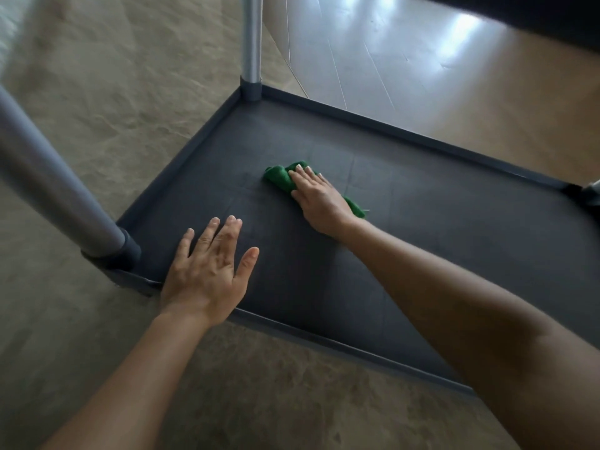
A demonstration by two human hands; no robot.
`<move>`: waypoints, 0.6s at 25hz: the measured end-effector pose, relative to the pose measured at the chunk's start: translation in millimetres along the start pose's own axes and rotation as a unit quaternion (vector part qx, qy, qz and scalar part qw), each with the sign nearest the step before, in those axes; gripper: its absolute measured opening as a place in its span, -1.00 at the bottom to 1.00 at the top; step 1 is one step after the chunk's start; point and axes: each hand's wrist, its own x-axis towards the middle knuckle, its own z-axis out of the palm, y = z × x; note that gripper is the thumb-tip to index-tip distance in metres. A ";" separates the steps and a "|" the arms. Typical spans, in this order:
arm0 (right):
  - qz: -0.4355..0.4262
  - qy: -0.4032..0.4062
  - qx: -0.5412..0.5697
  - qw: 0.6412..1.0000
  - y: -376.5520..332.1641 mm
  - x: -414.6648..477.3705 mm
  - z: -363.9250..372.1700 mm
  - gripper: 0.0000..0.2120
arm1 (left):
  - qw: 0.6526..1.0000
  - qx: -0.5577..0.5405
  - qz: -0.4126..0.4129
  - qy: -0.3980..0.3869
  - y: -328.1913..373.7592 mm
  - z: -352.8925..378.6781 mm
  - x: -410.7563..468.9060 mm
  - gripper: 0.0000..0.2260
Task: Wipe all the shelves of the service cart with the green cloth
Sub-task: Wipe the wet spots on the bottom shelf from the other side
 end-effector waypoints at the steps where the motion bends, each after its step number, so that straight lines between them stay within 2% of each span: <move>1: -0.025 -0.003 0.000 1.000 -8.1 -16.2 0.7 -0.54 | 1.000 0.002 -0.001 0.002 -0.1 0.2 0.1 -0.26; 5: -0.131 -0.020 0.034 0.991 -43.2 -97.2 5.3 -0.54 | 1.000 0.003 0.000 0.004 0.3 -0.2 0.6 -0.28; 8: -0.183 -0.063 0.061 0.979 -55.8 -144.9 11.6 -0.53 | 1.000 -0.002 0.001 0.006 1.7 -1.3 -0.5 -0.28; 13: -0.261 -0.098 0.084 0.957 -32.8 -125.1 0.2 -0.56 | 1.000 0.004 0.005 -0.006 2.2 -1.3 -2.4 -0.28; 15: -0.248 -0.080 0.079 0.962 -13.6 -98.2 -2.1 -0.58 | 1.000 0.000 0.006 -0.010 2.9 -1.4 -2.9 -0.29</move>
